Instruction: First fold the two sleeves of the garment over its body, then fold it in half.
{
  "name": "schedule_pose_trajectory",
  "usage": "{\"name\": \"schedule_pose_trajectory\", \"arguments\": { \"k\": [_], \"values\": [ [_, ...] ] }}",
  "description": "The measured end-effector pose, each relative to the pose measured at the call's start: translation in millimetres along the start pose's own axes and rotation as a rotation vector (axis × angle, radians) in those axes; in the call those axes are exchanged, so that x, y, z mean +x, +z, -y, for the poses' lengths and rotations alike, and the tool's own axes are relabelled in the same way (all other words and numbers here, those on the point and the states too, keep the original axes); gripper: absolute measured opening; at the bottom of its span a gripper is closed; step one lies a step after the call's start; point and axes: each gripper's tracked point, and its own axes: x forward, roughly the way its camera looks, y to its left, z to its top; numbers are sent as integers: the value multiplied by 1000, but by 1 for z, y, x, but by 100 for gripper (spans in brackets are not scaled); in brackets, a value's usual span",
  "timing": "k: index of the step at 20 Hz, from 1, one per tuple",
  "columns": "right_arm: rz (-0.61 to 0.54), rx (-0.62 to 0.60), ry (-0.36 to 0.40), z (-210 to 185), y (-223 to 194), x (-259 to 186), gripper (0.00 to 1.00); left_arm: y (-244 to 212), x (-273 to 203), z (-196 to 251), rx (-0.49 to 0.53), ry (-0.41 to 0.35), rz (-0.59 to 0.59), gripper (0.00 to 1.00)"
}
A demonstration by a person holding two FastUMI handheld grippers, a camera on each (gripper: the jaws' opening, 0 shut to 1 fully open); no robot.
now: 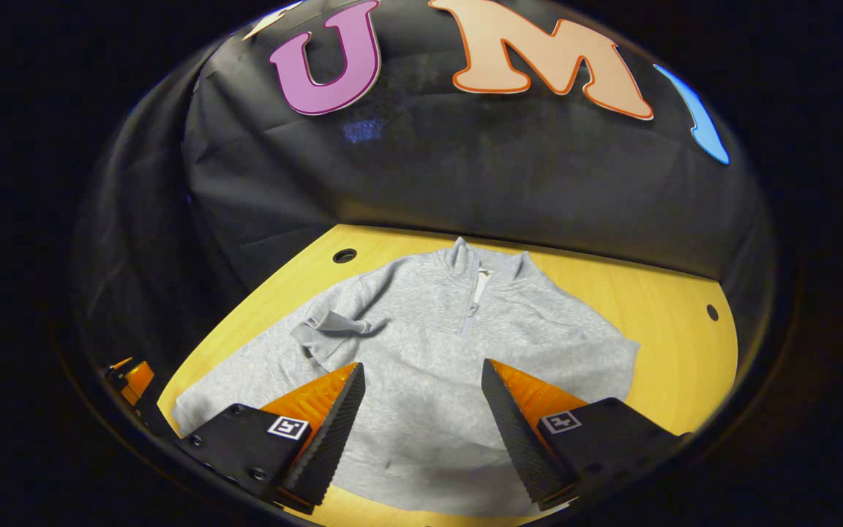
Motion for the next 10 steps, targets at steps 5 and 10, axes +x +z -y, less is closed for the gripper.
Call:
{"name": "schedule_pose_trajectory", "arguments": {
  "k": [5,10],
  "values": [
    [10,2,-27,25,-3,-19,96,-50,8,8,-59,8,-161,95],
    [20,12,-42,45,-6,-29,96,-70,13,4,-58,58,-218,95]
  ]
}}
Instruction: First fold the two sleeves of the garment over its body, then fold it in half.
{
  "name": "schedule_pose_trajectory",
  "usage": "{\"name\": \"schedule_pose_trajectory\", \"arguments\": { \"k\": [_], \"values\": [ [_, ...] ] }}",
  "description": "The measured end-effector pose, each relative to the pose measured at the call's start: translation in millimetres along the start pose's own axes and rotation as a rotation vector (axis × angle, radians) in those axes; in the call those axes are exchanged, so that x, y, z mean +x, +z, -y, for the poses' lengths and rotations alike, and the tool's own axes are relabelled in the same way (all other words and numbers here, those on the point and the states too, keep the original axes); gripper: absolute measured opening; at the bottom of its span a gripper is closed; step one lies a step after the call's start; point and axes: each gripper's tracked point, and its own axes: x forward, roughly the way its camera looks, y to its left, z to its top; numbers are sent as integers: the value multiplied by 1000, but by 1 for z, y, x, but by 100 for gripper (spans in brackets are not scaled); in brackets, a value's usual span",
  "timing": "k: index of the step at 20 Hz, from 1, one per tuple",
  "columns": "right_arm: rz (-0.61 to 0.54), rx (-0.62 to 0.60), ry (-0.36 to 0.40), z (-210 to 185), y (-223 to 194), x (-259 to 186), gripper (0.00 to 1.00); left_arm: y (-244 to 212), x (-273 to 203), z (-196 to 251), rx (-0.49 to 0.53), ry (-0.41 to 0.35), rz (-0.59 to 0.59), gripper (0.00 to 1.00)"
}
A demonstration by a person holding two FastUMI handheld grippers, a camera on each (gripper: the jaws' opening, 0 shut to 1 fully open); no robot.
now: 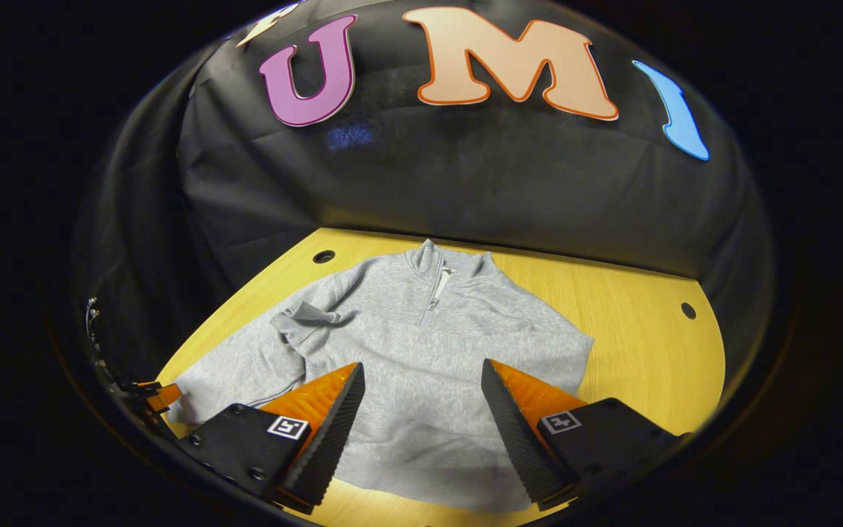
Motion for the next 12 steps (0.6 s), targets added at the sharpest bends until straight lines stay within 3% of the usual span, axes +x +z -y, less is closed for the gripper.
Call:
{"name": "schedule_pose_trajectory", "arguments": {
  "k": [3,4,7,8,9,11,12],
  "values": [
    [3,7,-9,10,0,-7,96,-5,2,-3,2,31,-13,92],
    [8,8,-11,14,1,-9,96,-8,4,-3,5,34,-21,96],
    [26,21,-14,22,5,-18,96,-8,3,3,-30,7,-41,95],
    [30,26,-14,24,5,-21,99,-8,5,2,-25,3,-36,88],
    [33,29,-14,26,5,-24,96,-8,6,4,-19,-10,-44,87],
    [40,34,-15,29,5,-29,96,-5,4,9,-9,-32,-43,70],
    [42,37,-16,31,4,-31,99,-7,5,19,-2,-58,-51,53]
  ]
}}
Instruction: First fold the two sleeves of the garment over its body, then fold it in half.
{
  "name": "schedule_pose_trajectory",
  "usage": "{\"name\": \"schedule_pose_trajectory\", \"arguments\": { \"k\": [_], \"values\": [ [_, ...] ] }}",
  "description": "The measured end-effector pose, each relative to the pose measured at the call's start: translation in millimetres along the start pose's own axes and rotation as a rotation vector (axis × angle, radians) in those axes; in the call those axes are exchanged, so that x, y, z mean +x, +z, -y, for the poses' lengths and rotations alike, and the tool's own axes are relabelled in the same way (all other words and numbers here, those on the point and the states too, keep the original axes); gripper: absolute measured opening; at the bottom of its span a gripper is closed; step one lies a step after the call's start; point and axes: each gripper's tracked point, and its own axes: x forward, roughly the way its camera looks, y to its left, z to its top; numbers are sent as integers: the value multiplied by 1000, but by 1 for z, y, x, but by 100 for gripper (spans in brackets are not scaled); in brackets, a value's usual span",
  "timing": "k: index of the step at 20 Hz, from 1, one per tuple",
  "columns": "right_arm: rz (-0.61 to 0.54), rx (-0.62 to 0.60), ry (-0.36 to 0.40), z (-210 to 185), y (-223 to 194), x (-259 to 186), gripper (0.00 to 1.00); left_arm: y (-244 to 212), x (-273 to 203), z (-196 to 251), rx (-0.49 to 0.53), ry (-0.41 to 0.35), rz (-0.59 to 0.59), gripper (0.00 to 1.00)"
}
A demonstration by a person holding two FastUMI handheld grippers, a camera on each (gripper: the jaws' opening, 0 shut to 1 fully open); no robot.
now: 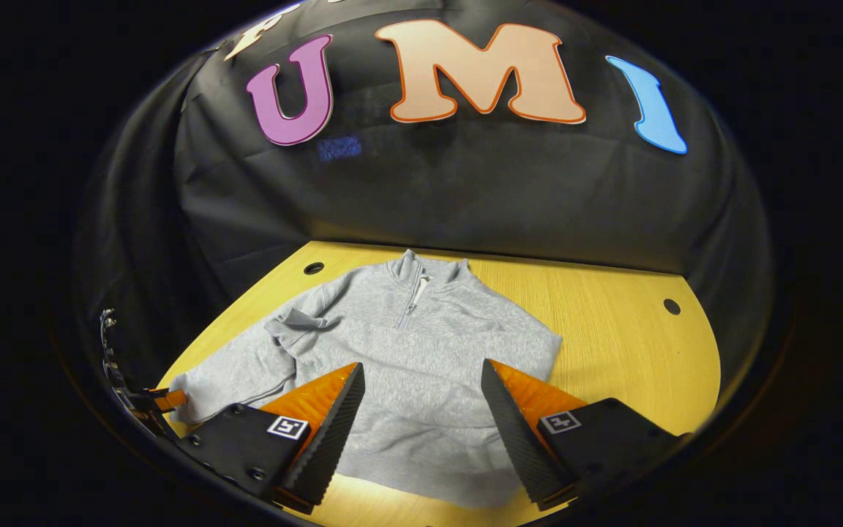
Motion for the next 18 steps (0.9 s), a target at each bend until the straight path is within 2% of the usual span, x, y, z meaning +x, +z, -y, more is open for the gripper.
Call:
{"name": "schedule_pose_trajectory", "arguments": {
  "k": [1,2,6,8,12,15,17,18],
  "values": [
    [3,3,-4,3,0,-2,96,1,2,7,9,-17,2,36],
    [7,5,-8,6,-1,-3,99,0,3,8,12,-15,-2,19],
    [22,36,-12,11,2,-11,96,4,3,10,18,-12,-27,0],
    [35,38,-17,15,5,-15,96,8,3,10,23,-12,-44,0],
    [39,39,-37,25,3,-24,99,41,-2,14,18,-9,0,0],
    [40,45,-50,32,-2,-32,96,93,-11,36,-26,-75,95,0],
    [36,57,-58,37,-8,-37,99,128,-19,51,-28,-117,162,0],
    [36,65,-64,41,-11,-40,96,144,-23,60,-22,-135,191,0]
  ]
}}
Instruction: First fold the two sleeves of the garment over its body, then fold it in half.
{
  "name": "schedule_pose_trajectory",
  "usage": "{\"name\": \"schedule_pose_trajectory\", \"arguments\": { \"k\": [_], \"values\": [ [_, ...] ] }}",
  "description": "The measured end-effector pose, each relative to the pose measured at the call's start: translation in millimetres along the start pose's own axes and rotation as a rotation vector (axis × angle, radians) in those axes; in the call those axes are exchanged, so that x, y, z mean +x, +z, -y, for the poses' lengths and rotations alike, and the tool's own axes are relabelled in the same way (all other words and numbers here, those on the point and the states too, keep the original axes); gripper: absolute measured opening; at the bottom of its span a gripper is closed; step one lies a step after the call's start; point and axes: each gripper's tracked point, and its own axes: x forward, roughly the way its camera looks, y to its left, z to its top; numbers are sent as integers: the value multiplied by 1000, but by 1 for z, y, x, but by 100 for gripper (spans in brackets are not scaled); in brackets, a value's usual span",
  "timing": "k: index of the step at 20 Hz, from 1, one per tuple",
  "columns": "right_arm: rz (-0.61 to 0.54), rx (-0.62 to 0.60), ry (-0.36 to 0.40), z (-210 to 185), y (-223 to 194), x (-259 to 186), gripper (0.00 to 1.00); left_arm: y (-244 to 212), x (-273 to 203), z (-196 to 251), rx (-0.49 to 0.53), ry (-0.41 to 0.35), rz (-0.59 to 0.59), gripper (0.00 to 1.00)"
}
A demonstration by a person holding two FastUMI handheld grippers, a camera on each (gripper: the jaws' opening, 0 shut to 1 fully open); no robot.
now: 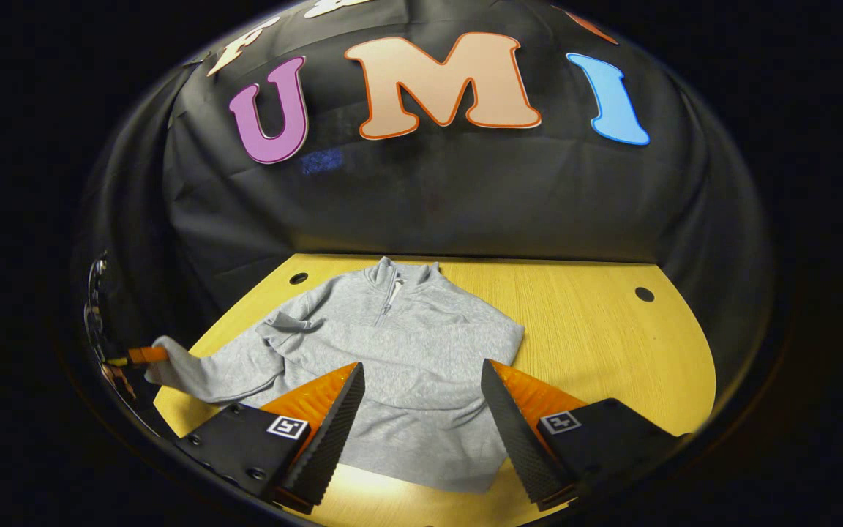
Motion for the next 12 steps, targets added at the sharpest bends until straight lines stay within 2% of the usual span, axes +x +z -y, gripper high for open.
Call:
{"name": "schedule_pose_trajectory", "arguments": {
  "k": [4,7,12],
  "values": [
    [-10,42,-30,20,-13,-14,99,44,6,37,38,-60,74,0],
    [-7,69,-58,38,-18,-27,96,59,13,66,72,-99,91,0],
    [-3,114,-106,70,-25,-46,99,77,17,136,154,-198,117,0]
  ]
}}
